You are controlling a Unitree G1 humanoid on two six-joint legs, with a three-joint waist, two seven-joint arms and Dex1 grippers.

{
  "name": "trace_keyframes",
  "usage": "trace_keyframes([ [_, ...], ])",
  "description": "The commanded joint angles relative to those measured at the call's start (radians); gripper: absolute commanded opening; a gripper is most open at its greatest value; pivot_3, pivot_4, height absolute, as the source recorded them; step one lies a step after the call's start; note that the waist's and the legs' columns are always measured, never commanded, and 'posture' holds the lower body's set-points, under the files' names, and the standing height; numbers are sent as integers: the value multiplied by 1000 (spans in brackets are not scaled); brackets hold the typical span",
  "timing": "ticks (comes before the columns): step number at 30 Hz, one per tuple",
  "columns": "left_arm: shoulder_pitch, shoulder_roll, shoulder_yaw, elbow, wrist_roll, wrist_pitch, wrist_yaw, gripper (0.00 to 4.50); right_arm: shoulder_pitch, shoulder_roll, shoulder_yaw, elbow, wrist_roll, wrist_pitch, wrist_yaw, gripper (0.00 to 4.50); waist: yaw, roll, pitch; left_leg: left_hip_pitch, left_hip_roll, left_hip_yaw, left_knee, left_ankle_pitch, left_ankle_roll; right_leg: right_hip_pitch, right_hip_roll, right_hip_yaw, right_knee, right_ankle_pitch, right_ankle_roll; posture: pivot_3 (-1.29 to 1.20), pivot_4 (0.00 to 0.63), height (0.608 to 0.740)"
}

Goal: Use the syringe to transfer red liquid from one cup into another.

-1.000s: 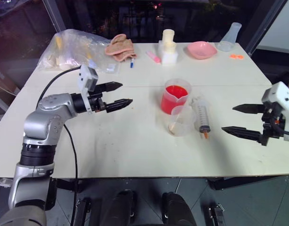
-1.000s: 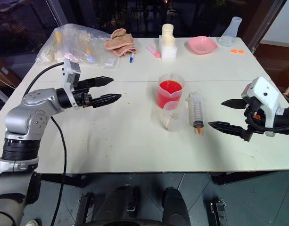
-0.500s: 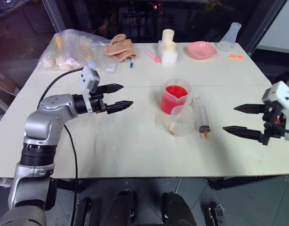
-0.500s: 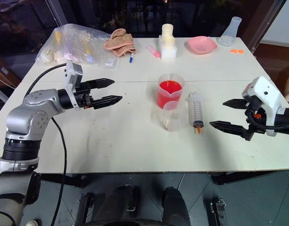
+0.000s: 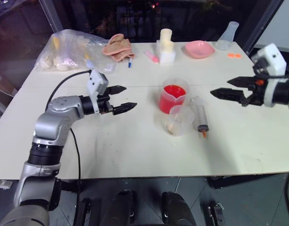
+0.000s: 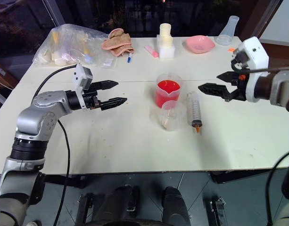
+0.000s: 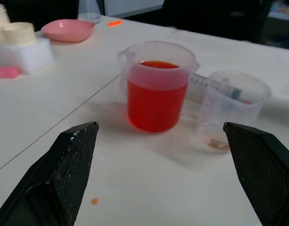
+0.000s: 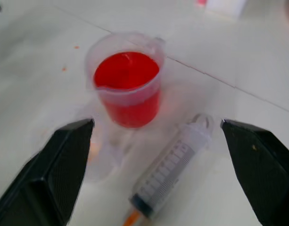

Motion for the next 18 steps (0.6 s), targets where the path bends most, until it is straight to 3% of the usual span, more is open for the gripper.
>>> trace_keyframes([
  [1, -12, -19, 21, -20, 11, -41, 32, 4478, -213, 62, 116, 183, -130, 117, -120, 4500, -4, 0, 0, -1, 0, 1, 0, 0, 0, -1, 0, 1, 0, 0, 0, 0, 150, 740],
  [8, 13, -39, 42, -44, 17, -42, 97, 4478, -534, 225, 285, 706, -296, 199, -225, 4500, -6, 0, 0, -10, -1, 1, -3, 5, -8, -13, 1, 0, 2, 3, 2, 0, 150, 740],
  [18, 53, -24, 65, -109, 6, -24, 147, 4478, -647, 391, 326, 1069, -428, 157, -216, 4500, -19, 0, 0, -13, -1, 1, -3, 6, -9, -16, 1, -2, 4, 4, 3, 0, 150, 740],
])
